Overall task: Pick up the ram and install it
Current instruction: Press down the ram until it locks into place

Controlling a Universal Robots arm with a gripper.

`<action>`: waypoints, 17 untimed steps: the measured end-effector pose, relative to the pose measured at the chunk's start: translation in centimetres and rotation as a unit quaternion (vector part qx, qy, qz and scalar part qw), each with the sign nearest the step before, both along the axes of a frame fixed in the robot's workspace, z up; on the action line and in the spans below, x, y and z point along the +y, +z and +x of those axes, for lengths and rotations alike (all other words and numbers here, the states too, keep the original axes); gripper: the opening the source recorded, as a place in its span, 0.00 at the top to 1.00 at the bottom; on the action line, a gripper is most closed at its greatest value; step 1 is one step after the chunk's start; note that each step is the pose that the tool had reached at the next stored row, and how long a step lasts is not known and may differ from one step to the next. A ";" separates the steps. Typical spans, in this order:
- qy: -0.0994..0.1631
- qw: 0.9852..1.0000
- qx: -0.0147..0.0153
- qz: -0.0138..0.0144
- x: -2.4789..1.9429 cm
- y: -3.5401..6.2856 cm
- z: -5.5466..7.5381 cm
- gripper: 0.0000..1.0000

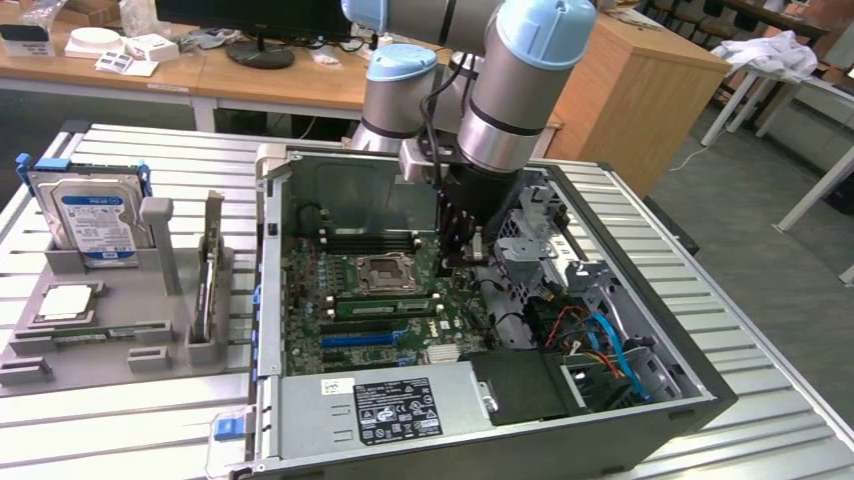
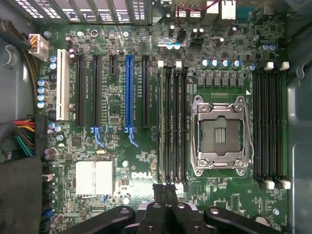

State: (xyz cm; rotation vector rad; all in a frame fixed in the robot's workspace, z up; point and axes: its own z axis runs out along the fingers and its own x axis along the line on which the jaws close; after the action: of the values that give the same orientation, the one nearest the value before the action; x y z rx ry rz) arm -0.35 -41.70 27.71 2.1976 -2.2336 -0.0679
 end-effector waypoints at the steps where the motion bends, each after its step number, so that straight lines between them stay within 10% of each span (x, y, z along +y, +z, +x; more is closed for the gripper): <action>1: 0.000 1.000 0.000 0.000 0.00 0.00 0.0 0.89; 17: 0.000 1.000 0.000 0.000 0.00 -0.02 0.9 0.89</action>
State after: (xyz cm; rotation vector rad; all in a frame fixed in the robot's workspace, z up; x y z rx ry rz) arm 0.57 -41.70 27.69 2.1977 -2.2337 -0.0682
